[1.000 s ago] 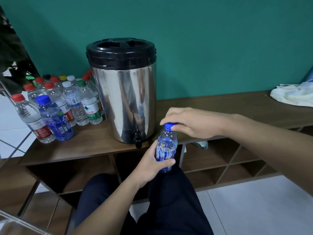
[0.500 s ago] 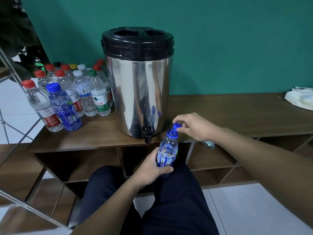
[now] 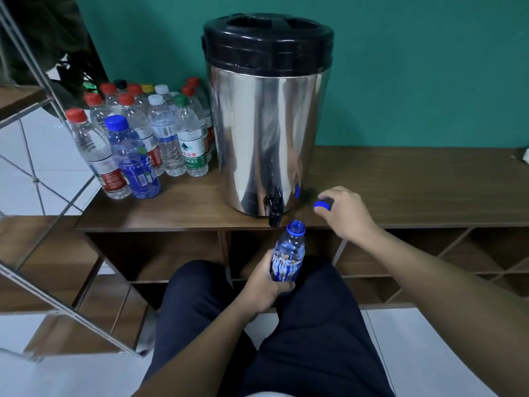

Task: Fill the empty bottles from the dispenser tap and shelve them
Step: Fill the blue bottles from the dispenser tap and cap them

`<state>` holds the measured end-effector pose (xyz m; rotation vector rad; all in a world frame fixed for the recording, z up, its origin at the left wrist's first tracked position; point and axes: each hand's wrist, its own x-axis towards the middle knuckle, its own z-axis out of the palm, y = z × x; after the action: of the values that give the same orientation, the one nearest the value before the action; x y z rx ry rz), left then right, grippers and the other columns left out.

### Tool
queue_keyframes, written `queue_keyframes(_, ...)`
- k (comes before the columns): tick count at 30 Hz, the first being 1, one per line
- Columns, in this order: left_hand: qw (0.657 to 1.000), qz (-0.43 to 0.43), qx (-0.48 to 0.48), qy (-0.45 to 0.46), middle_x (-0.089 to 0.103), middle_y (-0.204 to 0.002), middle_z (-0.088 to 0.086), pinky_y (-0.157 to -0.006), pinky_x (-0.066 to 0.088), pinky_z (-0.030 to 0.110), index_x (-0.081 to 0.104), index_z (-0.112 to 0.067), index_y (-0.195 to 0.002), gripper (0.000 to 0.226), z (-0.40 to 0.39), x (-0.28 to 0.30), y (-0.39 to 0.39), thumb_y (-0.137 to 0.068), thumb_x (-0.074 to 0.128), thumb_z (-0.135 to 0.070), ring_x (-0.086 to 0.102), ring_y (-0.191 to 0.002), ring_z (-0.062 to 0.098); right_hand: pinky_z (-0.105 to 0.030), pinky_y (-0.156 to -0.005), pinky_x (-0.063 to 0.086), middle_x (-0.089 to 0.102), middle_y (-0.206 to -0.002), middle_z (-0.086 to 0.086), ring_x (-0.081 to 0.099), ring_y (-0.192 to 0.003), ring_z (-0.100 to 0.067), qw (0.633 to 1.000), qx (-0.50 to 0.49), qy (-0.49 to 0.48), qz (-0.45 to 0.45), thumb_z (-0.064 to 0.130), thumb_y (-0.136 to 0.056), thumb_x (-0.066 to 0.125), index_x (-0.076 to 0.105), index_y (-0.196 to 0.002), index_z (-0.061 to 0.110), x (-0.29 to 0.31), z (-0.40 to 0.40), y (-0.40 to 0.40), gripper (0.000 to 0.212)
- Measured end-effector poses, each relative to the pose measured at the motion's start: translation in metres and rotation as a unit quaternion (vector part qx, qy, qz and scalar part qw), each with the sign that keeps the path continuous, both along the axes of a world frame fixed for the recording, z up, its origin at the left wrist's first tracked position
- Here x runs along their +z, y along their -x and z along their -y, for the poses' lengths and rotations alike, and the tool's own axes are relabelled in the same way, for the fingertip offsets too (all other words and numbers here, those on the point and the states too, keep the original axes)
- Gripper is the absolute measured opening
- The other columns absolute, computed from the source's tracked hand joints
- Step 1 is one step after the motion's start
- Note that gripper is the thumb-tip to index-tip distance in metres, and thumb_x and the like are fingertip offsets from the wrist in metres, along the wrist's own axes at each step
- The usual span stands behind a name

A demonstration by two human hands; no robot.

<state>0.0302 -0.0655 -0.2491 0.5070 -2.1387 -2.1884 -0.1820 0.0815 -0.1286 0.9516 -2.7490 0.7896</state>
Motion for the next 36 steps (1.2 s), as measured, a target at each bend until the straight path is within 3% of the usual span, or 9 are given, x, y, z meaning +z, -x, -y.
queue_keyframes(2,1.000,0.010,0.015,-0.004,0.079,-0.127,-0.001,-0.100,0.064,0.037,0.060,-0.031,-0.143,0.076,0.002,-0.006,-0.007,-0.084,0.087,0.007,0.076,-0.118,0.020,-0.028,-0.081,0.050,0.076,-0.097,0.005,0.071,-0.085,-0.014,0.998,0.003,0.063,-0.007,0.033,-0.096,0.084,0.081,-0.097,0.021,0.015,0.006,-0.020,0.012)
queue_keyframes(6,0.998,0.011,0.047,-0.037,0.078,-0.132,0.003,-0.091,0.064,0.034,0.056,-0.031,-0.149,0.080,0.003,-0.015,-0.021,-0.087,0.084,0.011,0.076,-0.121,0.023,-0.034,-0.073,0.050,0.071,-0.069,0.001,0.065,-0.068,-0.011,0.978,0.039,0.182,0.099,0.053,-0.107,0.063,0.074,-0.078,0.017,0.055,0.026,-0.073,0.047)
queue_keyframes(12,0.996,-0.015,0.084,-0.040,0.078,-0.130,0.003,-0.087,0.064,0.031,0.056,-0.031,-0.150,0.079,0.004,-0.008,-0.025,-0.089,0.088,0.006,0.076,-0.119,0.023,-0.026,-0.057,0.035,0.050,-0.059,-0.008,0.044,-0.054,-0.009,0.964,0.109,0.150,0.189,0.069,-0.101,0.063,0.070,-0.077,0.005,0.093,0.051,-0.113,0.069)
queue_keyframes(16,0.993,-0.045,0.106,-0.032,0.078,-0.129,0.003,-0.089,0.065,0.034,0.057,-0.029,-0.150,0.077,0.002,-0.003,-0.027,-0.089,0.090,0.004,0.076,-0.118,0.023,-0.032,-0.056,0.028,0.040,-0.058,-0.009,0.031,-0.056,-0.015,0.975,0.112,0.112,0.157,0.054,-0.102,0.070,0.058,-0.078,-0.005,0.095,0.055,-0.110,0.065)
queue_keyframes(19,0.992,-0.059,0.107,-0.028,0.078,-0.129,0.000,-0.096,0.067,0.041,0.058,-0.029,-0.151,0.077,0.001,0.002,-0.027,-0.088,0.093,-0.001,0.076,-0.120,0.022,-0.035,-0.061,0.035,0.062,-0.073,-0.023,0.042,-0.060,-0.017,0.972,0.106,0.106,0.179,0.046,-0.104,0.066,0.070,-0.080,0.004,0.093,0.055,-0.106,0.048)
queue_keyframes(21,0.991,-0.068,0.107,-0.030,0.078,-0.129,0.000,-0.094,0.066,0.039,0.060,-0.027,-0.150,0.074,0.000,0.004,-0.027,-0.088,0.094,-0.003,0.076,-0.120,0.022,-0.034,-0.064,0.040,0.066,-0.070,-0.015,0.051,-0.062,-0.017,0.966,0.090,0.118,0.214,0.037,-0.103,0.064,0.077,-0.081,0.014,0.091,0.056,-0.104,0.034)
queue_keyframes(24,0.991,-0.074,0.110,-0.033,0.078,-0.130,0.000,-0.092,0.065,0.034,0.061,-0.026,-0.149,0.073,-0.002,0.007,-0.030,-0.088,0.094,-0.003,0.076,-0.121,0.022,-0.031,-0.057,0.038,0.059,-0.061,0.000,0.049,-0.056,-0.014,0.936,0.061,0.185,0.293,0.022,-0.100,0.062,0.079,-0.081,0.013,0.086,0.056,-0.100,0.027)
queue_keyframes(28,0.991,-0.069,0.114,-0.007,0.078,-0.133,-0.005,-0.105,0.063,0.040,0.059,-0.028,-0.151,0.080,0.001,0.003,-0.032,-0.086,0.091,0.004,0.076,-0.123,0.017,-0.029,-0.051,0.032,0.057,-0.067,-0.009,0.042,-0.055,-0.016,0.891,0.039,0.267,0.365,0.011,-0.101,0.058,0.082,-0.087,0.007,0.073,0.054,-0.098,0.027)
queue_keyframes(36,0.991,-0.046,0.129,0.005,0.079,-0.125,-0.001,-0.107,0.062,0.056,0.059,-0.022,-0.138,0.065,0.004,-0.003,-0.034,-0.087,0.088,0.006,0.079,-0.114,0.019,-0.029,-0.053,0.038,0.064,-0.075,-0.013,0.049,-0.059,-0.015,0.822,0.026,0.346,0.452,-0.001,-0.109,0.048,0.079,-0.108,0.000,0.044,0.048,-0.096,0.031)
